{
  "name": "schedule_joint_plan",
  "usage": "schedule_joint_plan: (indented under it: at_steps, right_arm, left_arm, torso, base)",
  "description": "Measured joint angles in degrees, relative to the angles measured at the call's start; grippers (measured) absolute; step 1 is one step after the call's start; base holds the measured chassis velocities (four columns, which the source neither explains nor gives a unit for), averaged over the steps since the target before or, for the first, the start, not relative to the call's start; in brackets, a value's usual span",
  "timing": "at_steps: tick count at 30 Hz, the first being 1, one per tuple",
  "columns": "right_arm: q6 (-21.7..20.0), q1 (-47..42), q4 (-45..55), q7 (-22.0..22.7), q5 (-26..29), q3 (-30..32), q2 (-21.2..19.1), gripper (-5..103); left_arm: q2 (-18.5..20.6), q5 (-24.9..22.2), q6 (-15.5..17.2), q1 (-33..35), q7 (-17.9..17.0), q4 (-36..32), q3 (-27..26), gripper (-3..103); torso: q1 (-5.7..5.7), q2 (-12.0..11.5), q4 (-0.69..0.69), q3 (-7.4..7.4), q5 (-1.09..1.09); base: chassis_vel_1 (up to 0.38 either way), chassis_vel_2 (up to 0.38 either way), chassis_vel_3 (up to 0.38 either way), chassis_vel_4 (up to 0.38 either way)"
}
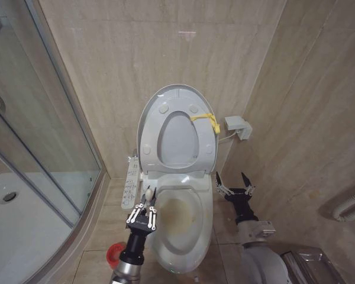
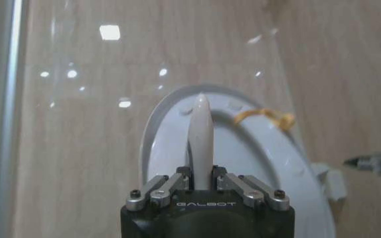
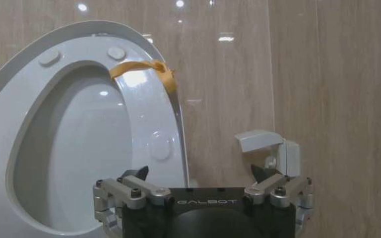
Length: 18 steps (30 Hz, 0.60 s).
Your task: Open the toilet lid, clean the toilet bowl with a toilet brush, close the toilet lid, and flush.
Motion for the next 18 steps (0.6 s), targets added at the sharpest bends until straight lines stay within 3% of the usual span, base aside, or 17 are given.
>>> schedule_joint_plan:
  at_steps: [7,18]
  right_arm:
    - [0.0,0.0,0.0,0.0,0.0,0.0,0.0,100]
    - [0.0,0.0,0.0,0.0,0.0,0.0,0.0,100]
  left_arm:
    - [-1.0,-0.5,-3.0,1.4,-2.7,5.6,-3.7,18]
    - [-1.2,-7.3,-11.8,0.0,-4.9,16.6,-10.0,18]
  torso:
    - [0.0,0.0,0.01,0.0,0.0]
    - [0.0,0.0,0.0,0.0,-0.01]
  base:
    - [0.0,0.0,0.0,0.0]
    - [0.0,0.0,0.0,0.0]
